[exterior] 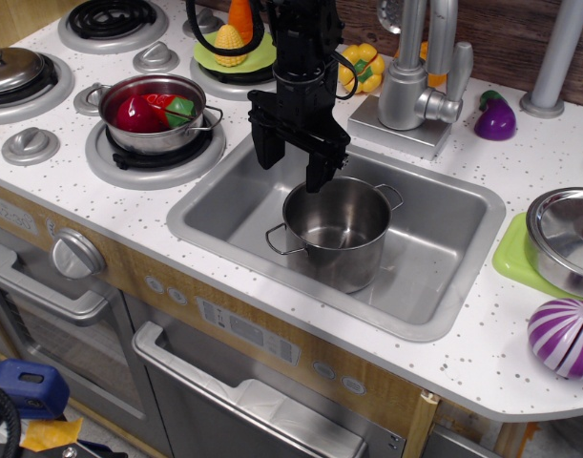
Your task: Pick up pot from sink
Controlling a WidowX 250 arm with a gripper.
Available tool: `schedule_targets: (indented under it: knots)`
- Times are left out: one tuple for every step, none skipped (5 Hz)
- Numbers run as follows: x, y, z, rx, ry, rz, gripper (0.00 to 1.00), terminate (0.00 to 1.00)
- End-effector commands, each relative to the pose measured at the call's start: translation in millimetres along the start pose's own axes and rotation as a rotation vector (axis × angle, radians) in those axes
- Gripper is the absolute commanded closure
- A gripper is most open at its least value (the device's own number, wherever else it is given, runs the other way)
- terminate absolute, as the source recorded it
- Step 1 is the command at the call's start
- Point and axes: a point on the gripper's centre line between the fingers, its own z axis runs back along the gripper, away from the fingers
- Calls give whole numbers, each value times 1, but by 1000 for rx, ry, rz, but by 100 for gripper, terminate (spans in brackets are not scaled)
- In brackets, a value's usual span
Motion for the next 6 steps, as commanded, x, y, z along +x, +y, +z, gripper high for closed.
schedule_targets:
  knots:
    - [0,0,0,0,0,0,0,0]
    - [2,8,-18,-49,-21,-12,0,0]
    - [2,8,-30,-62,-48,-3,0,0]
    - [3,7,-32,-46,-59,12,100,0]
    - [3,3,-26,-38,-72,5,100,0]
    - [6,-3,-5,-18,-64,2,100,0]
